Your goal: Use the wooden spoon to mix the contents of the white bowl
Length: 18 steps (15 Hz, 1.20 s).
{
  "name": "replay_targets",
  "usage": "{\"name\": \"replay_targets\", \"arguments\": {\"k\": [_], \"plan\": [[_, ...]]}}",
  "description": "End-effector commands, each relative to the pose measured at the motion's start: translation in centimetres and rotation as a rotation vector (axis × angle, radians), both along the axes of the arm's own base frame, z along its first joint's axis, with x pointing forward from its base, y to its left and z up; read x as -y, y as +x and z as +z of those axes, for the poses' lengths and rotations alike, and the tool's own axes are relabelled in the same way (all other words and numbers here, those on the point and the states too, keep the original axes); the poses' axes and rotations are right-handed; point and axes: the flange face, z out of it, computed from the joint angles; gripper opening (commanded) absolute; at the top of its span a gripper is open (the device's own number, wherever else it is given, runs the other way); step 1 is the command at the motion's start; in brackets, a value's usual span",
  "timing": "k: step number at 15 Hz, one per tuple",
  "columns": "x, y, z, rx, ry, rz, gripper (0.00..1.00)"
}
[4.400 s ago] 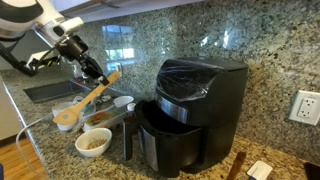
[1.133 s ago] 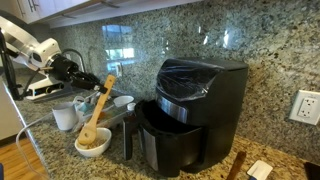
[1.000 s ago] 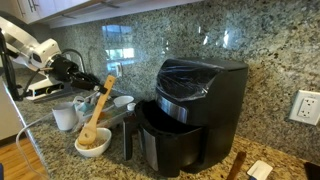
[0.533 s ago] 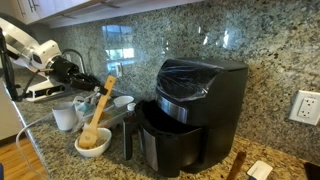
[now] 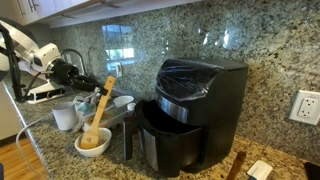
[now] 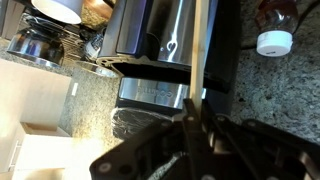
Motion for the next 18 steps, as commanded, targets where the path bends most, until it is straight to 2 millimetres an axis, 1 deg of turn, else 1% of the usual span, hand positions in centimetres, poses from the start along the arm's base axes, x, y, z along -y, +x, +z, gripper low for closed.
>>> {"name": "replay_targets", "arguments": {"k": [1,5,10,14,18], "plan": [[-0.6,0.6,-0.6,0.041,-0.016,-0.008,0.05],[-1.0,0.9,-1.2,0.062,0.005,-0.034,0.05],[-1.0,1.3,-1.7,0.093,0.028,-0.088,0.05],[-0.9,1.7,-1.7,0.110,0.021,-0.105,0.05],[-0.5,1.9,-1.6,0.107,-0.022,-0.103,0.05]]}}
